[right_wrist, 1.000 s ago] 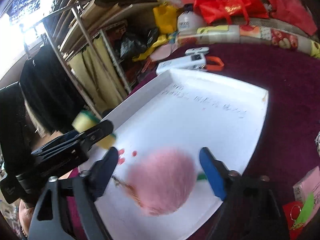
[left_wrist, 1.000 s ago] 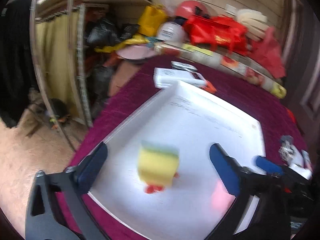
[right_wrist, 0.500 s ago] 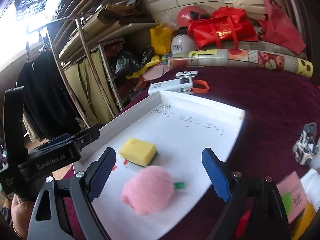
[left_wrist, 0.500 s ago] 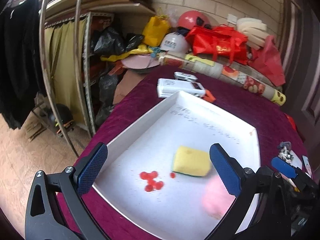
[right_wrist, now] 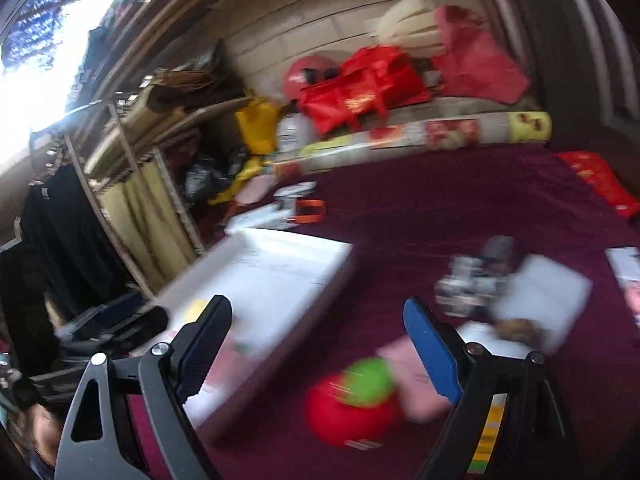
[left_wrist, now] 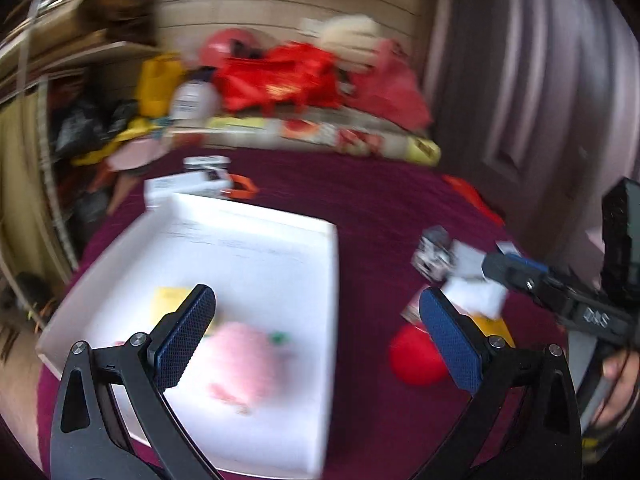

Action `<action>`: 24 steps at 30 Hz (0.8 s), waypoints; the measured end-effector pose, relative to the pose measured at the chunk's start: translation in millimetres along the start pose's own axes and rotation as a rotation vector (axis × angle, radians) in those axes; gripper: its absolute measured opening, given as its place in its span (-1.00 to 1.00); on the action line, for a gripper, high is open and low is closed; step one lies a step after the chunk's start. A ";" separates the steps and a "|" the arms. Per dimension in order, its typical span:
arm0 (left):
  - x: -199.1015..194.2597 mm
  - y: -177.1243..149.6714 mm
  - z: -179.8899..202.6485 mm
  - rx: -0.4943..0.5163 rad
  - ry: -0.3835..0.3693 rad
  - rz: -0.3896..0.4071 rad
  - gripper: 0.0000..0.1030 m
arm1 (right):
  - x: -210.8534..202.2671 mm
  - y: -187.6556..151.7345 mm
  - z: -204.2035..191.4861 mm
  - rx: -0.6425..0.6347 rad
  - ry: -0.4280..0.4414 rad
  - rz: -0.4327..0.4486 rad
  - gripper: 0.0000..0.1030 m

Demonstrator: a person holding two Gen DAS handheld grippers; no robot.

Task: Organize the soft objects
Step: 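Move both open tools back toward the items on the table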

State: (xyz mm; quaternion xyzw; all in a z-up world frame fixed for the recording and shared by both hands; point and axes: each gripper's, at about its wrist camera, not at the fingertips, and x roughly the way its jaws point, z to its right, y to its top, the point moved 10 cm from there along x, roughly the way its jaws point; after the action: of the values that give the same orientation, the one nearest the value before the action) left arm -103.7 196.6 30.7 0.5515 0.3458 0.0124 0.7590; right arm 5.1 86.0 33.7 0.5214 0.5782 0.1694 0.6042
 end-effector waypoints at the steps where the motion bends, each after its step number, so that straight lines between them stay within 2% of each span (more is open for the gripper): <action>1: 4.4 -3.8 12.0 0.030 -0.014 -0.019 1.00 | -5.6 -6.2 17.6 0.006 -0.033 -0.006 0.71; 5: 25.3 -30.2 64.9 0.150 -0.095 -0.117 1.00 | -14.7 -43.2 76.7 0.043 -0.138 -0.120 0.71; 8: 39.6 -51.2 93.6 0.213 -0.124 -0.179 1.00 | -12.8 -69.2 90.8 0.014 -0.151 -0.202 0.71; 11: 56.5 -65.6 104.2 0.254 -0.083 -0.233 0.99 | -0.9 -85.7 84.3 -0.046 -0.159 -0.265 0.71; 17: 83.3 -76.4 95.8 0.253 -0.019 -0.309 1.00 | 34.7 -100.8 69.2 -0.112 -0.172 -0.363 0.67; 18: 87.3 -77.6 95.7 0.258 -0.017 -0.319 0.99 | 39.6 -103.1 69.1 -0.120 -0.177 -0.378 0.62; 20: 93.2 -79.3 97.8 0.274 -0.013 -0.331 0.99 | 37.5 -102.9 75.6 -0.145 -0.216 -0.363 0.24; 23: 99.8 -79.8 101.9 0.297 -0.008 -0.332 0.96 | 25.3 -103.7 83.9 -0.107 -0.181 -0.361 0.09; 24: 100.4 -79.8 102.6 0.300 -0.009 -0.331 0.69 | 18.2 -105.2 88.2 -0.089 -0.168 -0.360 0.08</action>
State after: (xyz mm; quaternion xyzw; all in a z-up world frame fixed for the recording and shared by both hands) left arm -1.0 120.5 -72.5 0.5941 0.4261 -0.1667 0.6616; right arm 45.4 20.5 -81.4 0.3947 0.6015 0.0399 0.6934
